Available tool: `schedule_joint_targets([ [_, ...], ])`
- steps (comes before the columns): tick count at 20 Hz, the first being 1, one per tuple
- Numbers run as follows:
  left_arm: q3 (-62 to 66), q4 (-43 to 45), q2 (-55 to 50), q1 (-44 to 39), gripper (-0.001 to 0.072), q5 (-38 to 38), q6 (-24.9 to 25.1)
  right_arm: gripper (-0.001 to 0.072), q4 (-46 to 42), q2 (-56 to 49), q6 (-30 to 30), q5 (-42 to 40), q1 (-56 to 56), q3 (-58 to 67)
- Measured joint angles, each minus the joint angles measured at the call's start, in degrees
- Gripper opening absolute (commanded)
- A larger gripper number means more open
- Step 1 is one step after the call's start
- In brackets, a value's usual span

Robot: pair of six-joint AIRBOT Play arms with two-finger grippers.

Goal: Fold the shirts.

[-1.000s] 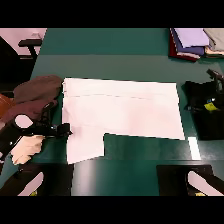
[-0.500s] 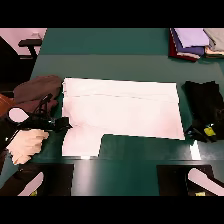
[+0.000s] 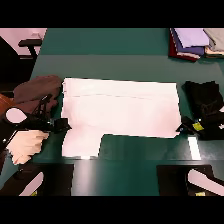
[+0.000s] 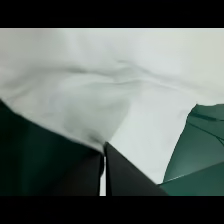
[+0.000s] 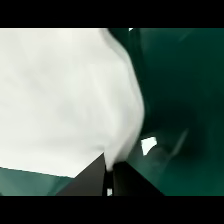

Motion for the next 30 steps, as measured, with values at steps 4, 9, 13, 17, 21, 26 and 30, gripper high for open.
schedule_joint_targets([
  [4, 0.0, 3.4, 9.4, 0.0, 0.0024, -8.5, -3.3, 0.0016, -6.6, 7.8, 0.0, 6.2, 2.1, 1.2],
  [9, 0.7, 2.7, 18.6, 0.0, 0.0024, -18.6, -6.1, 0.0015, -12.9, 18.7, 0.1, 12.3, 2.8, 1.6],
  [13, 4.5, 2.8, 15.5, 0.0, 0.0024, -15.2, -6.0, 0.0015, -12.7, 19.3, 0.3, 12.3, 2.9, 4.0],
  [17, 11.2, 3.6, 3.3, 0.0, 0.0025, -7.2, -2.6, 0.0015, -8.2, 10.8, 0.5, 7.9, 3.0, 11.5],
  [21, 18.7, 4.2, -11.4, 0.0, 0.0026, 1.1, -0.1, 0.0016, -1.4, -2.5, 0.5, 4.7, 3.5, 21.8],
  [26, 24.4, 4.5, -23.6, 0.0, 0.0413, 9.2, 1.4, 0.0324, 2.5, -16.5, 0.6, 3.4, 6.3, 33.4],
  [30, 27.6, 4.4, -26.5, 0.1, 0.0466, 11.9, 1.7, 0.0413, 4.2, -22.8, 0.2, 4.2, 7.0, 41.7],
])
